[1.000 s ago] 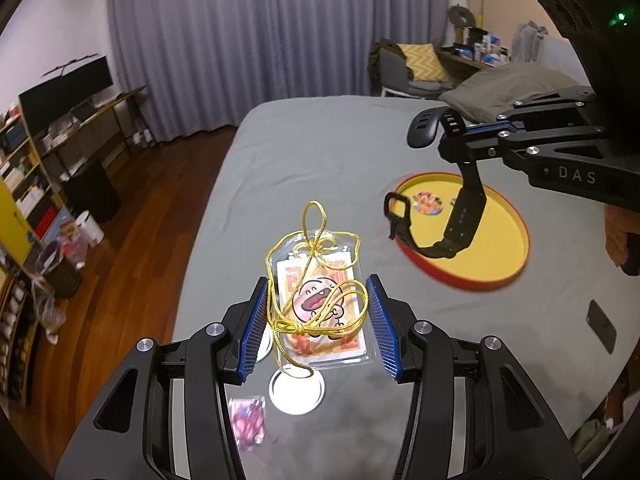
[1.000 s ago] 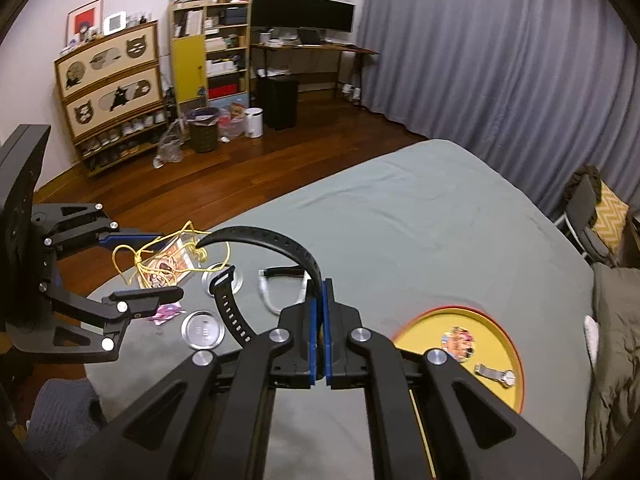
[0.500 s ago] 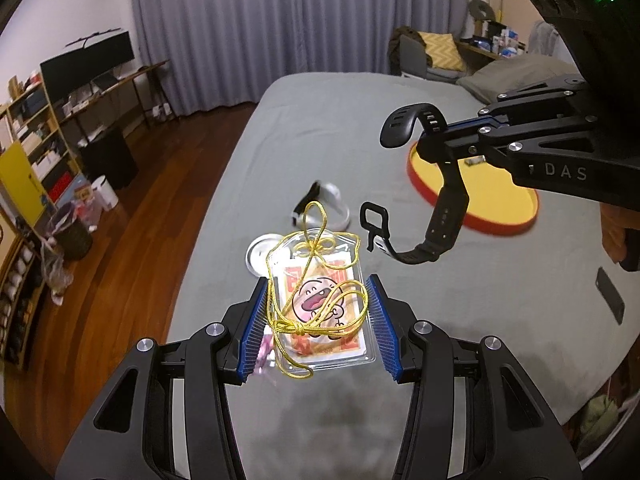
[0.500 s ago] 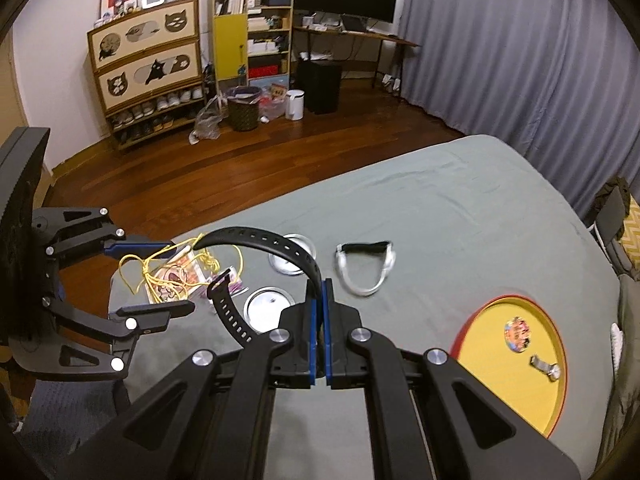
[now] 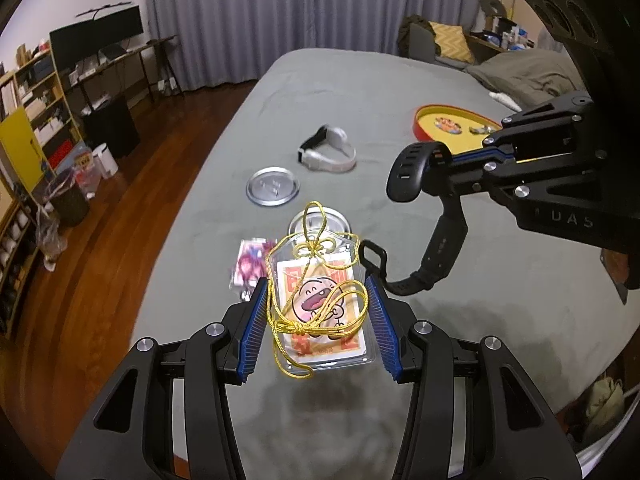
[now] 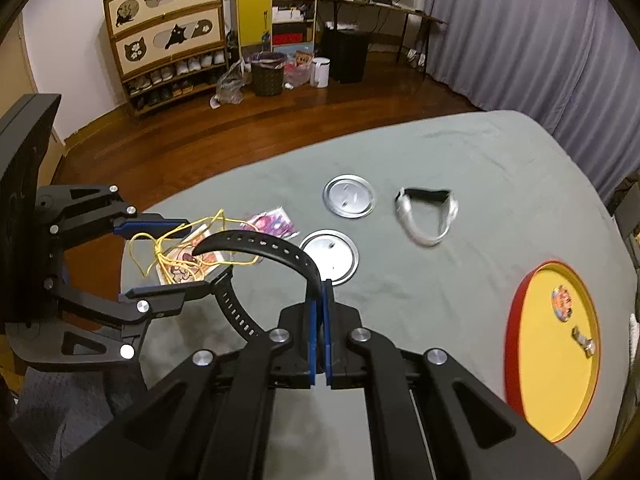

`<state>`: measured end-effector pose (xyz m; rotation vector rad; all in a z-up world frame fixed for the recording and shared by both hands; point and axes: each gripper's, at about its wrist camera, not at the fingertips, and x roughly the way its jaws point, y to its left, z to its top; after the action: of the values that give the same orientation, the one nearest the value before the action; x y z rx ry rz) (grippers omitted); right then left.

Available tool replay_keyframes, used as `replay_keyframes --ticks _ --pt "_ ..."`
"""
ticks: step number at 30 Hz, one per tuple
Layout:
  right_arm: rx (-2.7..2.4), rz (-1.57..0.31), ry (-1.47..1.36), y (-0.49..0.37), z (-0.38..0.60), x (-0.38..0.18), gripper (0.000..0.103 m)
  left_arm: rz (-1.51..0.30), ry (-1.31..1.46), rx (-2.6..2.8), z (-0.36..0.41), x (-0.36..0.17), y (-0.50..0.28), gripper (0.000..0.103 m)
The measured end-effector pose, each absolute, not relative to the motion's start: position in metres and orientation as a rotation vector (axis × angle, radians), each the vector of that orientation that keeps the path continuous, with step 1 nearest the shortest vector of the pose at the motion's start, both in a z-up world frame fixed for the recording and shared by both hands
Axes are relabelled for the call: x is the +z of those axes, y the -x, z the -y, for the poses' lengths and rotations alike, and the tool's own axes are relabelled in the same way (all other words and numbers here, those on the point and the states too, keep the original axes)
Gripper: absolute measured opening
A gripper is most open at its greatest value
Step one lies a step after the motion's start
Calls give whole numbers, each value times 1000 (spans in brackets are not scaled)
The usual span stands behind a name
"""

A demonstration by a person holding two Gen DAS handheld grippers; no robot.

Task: Organize jewelry
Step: 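Lower the yellow-cord card and black watch onto the bedspread and open both tools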

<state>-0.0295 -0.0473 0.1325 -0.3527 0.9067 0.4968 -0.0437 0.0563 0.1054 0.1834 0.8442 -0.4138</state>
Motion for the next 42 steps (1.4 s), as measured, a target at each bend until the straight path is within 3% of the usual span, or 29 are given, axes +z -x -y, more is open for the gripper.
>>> replay_keyframes --ticks 20,42 --pt "490 -1061 372 7 34 41 4 -956 -153 -381 -81 27 45 47" --pt "504 -1121 284 -10 41 11 4 -978 -163 -385 -76 12 26 47"
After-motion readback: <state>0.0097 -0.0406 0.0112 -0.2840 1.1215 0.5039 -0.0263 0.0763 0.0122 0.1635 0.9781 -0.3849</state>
